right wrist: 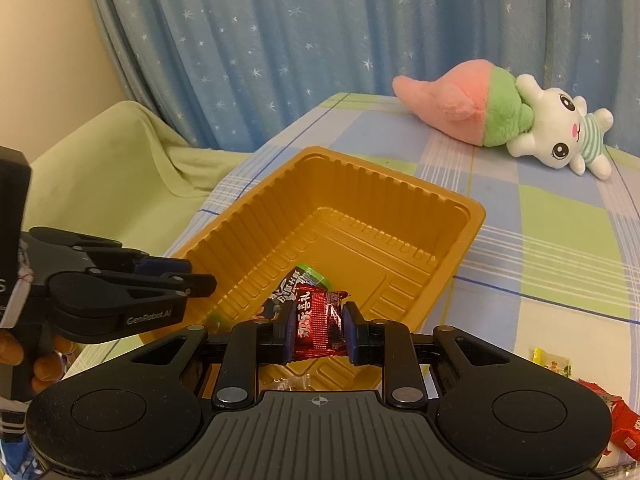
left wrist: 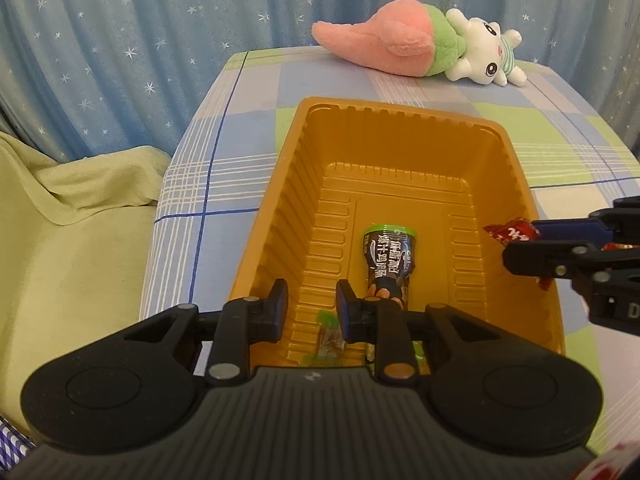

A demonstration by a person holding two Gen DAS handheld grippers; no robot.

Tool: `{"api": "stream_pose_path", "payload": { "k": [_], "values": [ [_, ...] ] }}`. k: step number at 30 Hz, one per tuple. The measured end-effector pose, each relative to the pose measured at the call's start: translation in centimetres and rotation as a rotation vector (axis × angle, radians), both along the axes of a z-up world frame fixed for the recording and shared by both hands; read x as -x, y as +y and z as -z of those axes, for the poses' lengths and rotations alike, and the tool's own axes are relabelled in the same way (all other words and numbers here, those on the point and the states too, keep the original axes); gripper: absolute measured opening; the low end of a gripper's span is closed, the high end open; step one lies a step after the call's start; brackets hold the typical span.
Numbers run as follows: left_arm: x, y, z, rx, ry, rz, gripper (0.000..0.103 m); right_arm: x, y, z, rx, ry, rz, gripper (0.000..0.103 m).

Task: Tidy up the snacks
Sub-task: 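Release the green candy into the basket with left while right lowers and releases the red candy, then withdraw both grippers from the basket toward the remaining candies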

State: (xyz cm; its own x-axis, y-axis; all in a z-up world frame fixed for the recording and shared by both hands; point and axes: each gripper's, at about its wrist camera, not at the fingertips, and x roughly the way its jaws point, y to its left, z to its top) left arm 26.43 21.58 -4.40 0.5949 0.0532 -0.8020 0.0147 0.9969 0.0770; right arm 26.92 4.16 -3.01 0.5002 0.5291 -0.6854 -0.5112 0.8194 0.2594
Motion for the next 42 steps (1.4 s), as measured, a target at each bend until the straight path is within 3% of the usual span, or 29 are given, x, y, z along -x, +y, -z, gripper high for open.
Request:
{"api": "stream_pose_path", "payload": {
  "k": [14,19,24,30,42],
  "values": [
    [1.4,1.1,-1.5,0.019,-0.018,-0.030,0.027,-0.8,1.2,0.5,0.017,-0.008,0.001,0.025],
    [2.1,1.5,-1.9,0.022,-0.023,-0.041,0.035,-0.9,1.5,0.2,-0.003,-0.037,0.011,0.026],
    [2.9,1.7,-2.4,0.031,-0.029,-0.046,0.037,-0.5,1.3,-0.1,-0.006,-0.042,0.021,0.051],
    [3.9,1.4,-3.2,0.039,-0.044,-0.052,0.048,0.4,0.4,-0.5,-0.020,-0.025,0.039,0.058],
    [6.4,-0.8,-4.9,0.067,-0.066,-0.041,0.057,3.5,-3.5,-2.0,-0.079,-0.006,0.105,0.070]
  ]
}}
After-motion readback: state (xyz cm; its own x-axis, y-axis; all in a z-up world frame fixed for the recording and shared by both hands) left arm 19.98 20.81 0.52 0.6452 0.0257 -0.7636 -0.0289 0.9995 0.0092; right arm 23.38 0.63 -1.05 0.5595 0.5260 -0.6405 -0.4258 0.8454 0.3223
